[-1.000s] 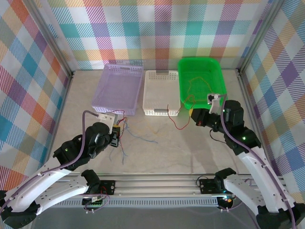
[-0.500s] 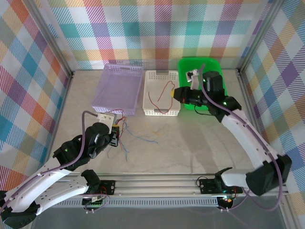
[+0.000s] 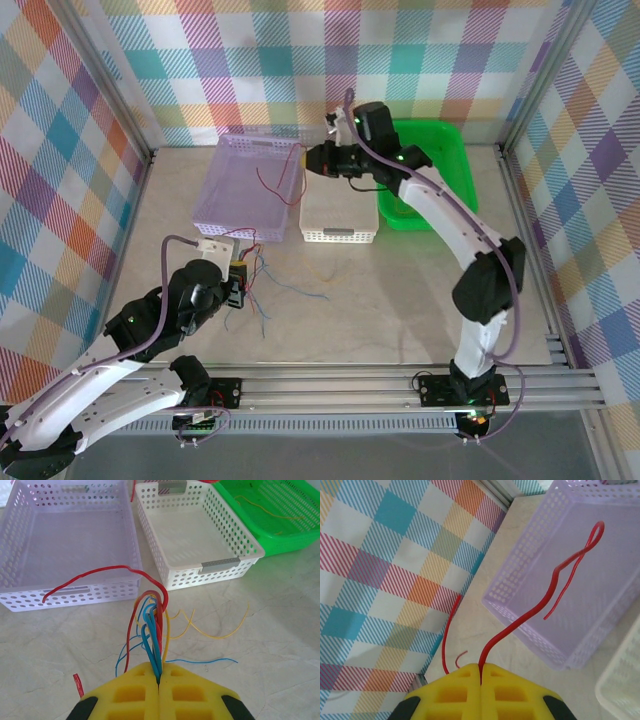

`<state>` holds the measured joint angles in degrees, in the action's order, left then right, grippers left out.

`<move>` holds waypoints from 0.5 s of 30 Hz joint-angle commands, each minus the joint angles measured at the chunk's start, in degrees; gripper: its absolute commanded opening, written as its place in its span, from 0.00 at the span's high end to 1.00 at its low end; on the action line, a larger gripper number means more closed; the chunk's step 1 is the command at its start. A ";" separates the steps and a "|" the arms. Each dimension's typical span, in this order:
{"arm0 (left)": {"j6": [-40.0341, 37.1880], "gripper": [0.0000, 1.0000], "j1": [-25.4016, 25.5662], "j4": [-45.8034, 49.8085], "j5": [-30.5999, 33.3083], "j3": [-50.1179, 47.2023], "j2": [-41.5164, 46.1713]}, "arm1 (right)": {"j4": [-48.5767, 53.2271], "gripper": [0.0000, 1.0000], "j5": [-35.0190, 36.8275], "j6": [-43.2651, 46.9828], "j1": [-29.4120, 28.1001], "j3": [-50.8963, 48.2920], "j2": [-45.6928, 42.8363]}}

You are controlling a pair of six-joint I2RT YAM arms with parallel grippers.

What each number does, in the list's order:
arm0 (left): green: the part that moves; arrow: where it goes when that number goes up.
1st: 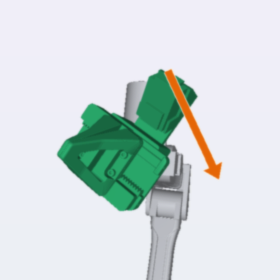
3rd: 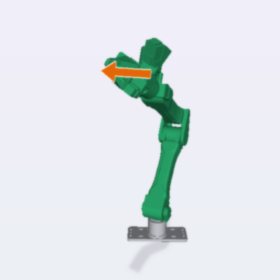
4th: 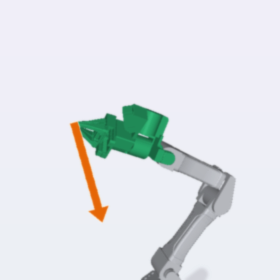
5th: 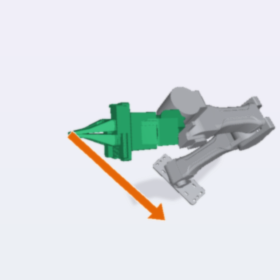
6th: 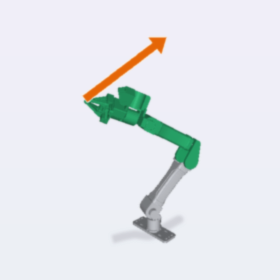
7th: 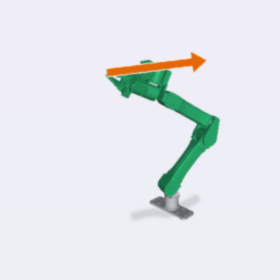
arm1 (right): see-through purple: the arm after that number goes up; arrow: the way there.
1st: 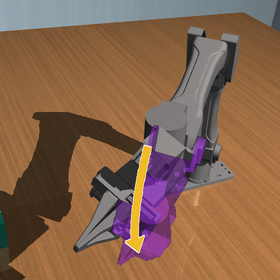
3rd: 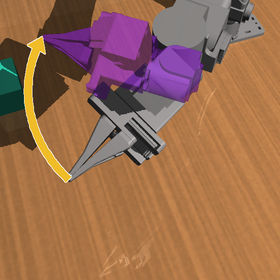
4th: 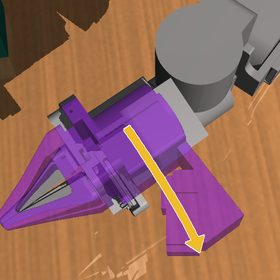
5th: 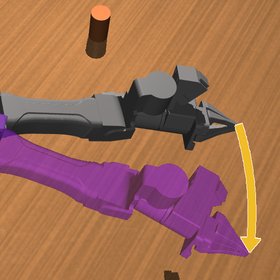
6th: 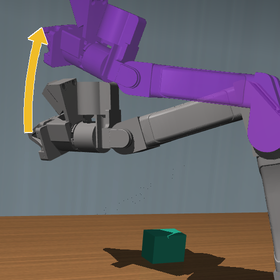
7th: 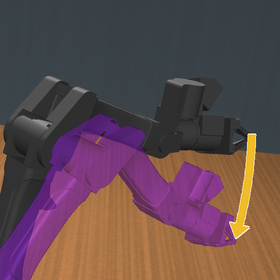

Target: Untangle the cables

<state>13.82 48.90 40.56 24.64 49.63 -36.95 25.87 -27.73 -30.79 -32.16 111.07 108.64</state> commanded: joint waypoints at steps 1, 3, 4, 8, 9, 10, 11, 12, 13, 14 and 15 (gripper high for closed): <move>-1.05 1.00 -0.60 0.49 0.89 -0.76 0.96 | 4.86 1.00 -1.81 1.20 -1.78 7.94 6.24; -1.15 1.00 -0.58 0.49 0.84 -0.69 0.94 | 7.14 1.00 -1.49 1.69 -2.44 12.90 10.14; -1.10 1.00 -0.60 0.51 0.70 -0.67 0.96 | 8.06 1.00 -1.54 1.74 -2.79 15.58 12.32; -1.26 1.00 -0.59 0.51 0.54 -0.72 0.82 | 11.19 1.00 -1.60 1.66 -3.77 24.97 20.41; -1.35 1.00 -0.57 0.57 0.51 -0.75 0.83 | 11.94 1.00 -1.54 1.45 -4.02 27.58 22.60; -1.41 1.00 -0.60 0.62 0.42 -0.68 0.78 | 12.64 1.00 -1.61 1.22 -4.26 30.13 24.62; -1.47 1.00 -0.58 0.62 0.36 -0.73 0.83 | 13.18 1.00 -1.57 0.92 -4.44 32.29 26.51; -1.52 1.00 -0.60 0.66 0.49 -0.68 0.83 | 13.72 1.00 -1.72 0.52 -4.57 34.81 28.60; -1.53 1.00 -0.64 0.67 0.41 -0.74 0.85 | 14.01 1.00 -1.67 0.04 -4.66 36.69 30.16; -1.52 1.00 -0.58 0.67 0.23 -0.75 0.89 | 13.83 1.00 -1.58 -0.46 -4.74 38.23 31.62; -1.60 1.00 -0.57 0.71 0.07 -0.79 0.91 | 13.33 1.00 -1.35 -0.88 -4.75 38.93 32.73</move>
<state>13.58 48.90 40.62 24.56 49.63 -36.56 37.28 -28.16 -30.81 -36.53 146.32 139.50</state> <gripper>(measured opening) 0.040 0.042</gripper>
